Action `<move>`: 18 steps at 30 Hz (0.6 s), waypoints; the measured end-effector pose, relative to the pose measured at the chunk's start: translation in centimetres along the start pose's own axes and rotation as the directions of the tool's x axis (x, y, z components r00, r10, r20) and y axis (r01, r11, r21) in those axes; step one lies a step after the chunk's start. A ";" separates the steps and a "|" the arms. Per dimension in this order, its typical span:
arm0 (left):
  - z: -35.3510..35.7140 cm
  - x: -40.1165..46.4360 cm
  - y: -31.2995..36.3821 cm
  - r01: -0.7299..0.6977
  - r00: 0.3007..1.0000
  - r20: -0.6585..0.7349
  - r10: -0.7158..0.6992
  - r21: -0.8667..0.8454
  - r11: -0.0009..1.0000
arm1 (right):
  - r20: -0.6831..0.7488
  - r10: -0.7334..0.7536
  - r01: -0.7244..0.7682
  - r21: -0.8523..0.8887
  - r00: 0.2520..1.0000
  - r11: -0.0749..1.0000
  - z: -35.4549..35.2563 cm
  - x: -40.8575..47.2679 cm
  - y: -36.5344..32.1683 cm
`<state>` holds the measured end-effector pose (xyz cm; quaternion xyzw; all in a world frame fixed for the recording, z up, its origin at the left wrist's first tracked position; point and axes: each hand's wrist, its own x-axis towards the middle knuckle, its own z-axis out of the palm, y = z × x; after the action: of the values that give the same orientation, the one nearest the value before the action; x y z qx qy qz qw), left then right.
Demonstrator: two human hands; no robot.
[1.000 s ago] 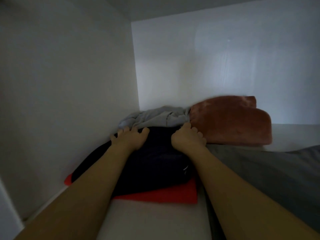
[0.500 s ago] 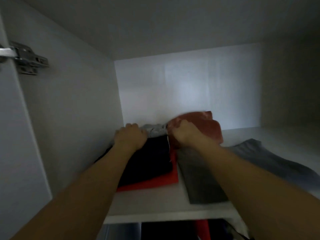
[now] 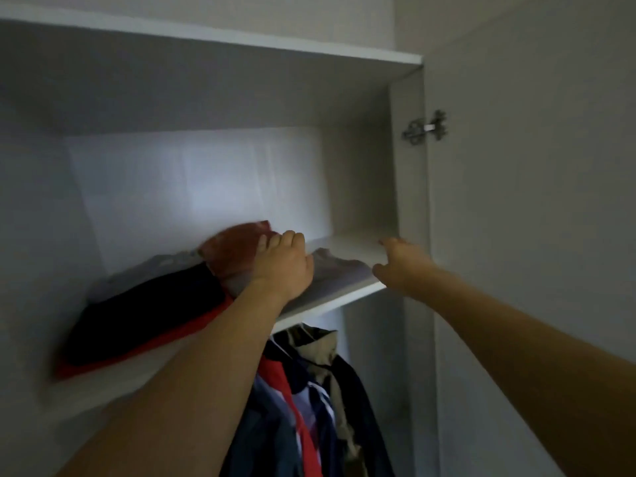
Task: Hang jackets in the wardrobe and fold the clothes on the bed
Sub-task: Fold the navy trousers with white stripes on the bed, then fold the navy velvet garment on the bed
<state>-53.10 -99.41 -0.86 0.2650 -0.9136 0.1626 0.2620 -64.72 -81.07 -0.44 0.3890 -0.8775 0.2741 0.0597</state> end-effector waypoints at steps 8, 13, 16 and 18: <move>-4.5 -6.8 20.5 -0.255 0.967 -0.053 0.250 -0.207 0.944 | -0.138 0.228 -0.248 -0.151 0.964 0.957 -10.2 -17.7 13.9; -9.5 -13.0 33.7 -0.358 0.931 -0.037 0.362 -0.277 0.892 | -0.201 0.363 -0.400 -0.192 0.910 0.896 -17.0 -32.2 21.9; -13.3 -18.0 42.2 -0.449 0.890 -0.072 0.451 -0.317 0.835 | -0.251 0.440 -0.494 -0.224 0.862 0.840 -21.9 -42.1 26.9; -15.7 -21.6 47.8 -0.510 0.853 -0.094 0.513 -0.359 0.782 | -0.278 0.489 -0.552 -0.236 0.827 0.800 -24.8 -48.6 30.0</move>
<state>-58.53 -45.41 -7.89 -0.0461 -0.9660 0.0508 0.2494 -55.35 -19.99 -8.07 0.0876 -0.9713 0.1789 0.1303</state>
